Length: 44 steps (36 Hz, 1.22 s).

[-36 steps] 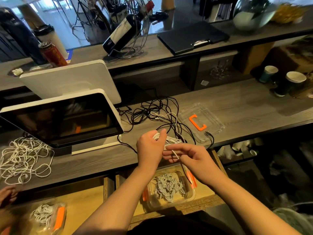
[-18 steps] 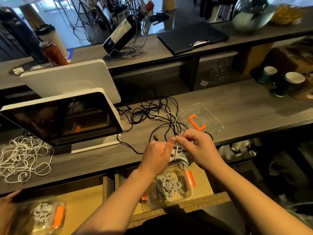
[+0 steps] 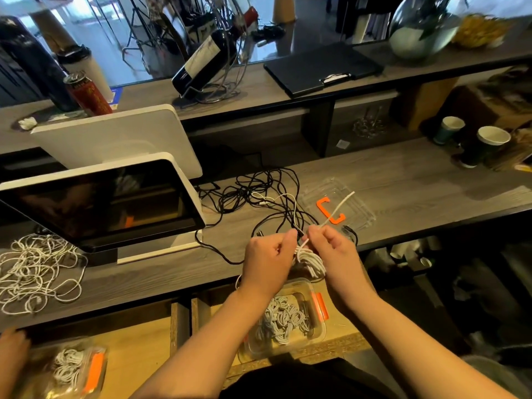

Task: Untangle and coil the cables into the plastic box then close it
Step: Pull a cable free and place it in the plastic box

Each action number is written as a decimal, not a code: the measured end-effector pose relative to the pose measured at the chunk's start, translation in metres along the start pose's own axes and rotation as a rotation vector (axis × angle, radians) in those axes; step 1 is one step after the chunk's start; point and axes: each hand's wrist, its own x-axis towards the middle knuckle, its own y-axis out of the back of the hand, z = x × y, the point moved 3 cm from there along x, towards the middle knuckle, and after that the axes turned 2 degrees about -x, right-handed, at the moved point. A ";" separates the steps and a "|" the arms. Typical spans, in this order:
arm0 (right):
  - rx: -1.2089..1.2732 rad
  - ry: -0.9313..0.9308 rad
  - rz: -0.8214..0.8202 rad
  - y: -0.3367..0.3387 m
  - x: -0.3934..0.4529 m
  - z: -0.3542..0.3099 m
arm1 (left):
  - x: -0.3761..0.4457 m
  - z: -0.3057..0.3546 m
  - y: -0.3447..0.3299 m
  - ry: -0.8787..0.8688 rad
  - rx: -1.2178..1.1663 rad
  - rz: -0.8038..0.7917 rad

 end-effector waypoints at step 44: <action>-0.357 0.085 -0.361 0.038 0.004 -0.007 | -0.002 0.027 -0.007 0.158 0.204 -0.729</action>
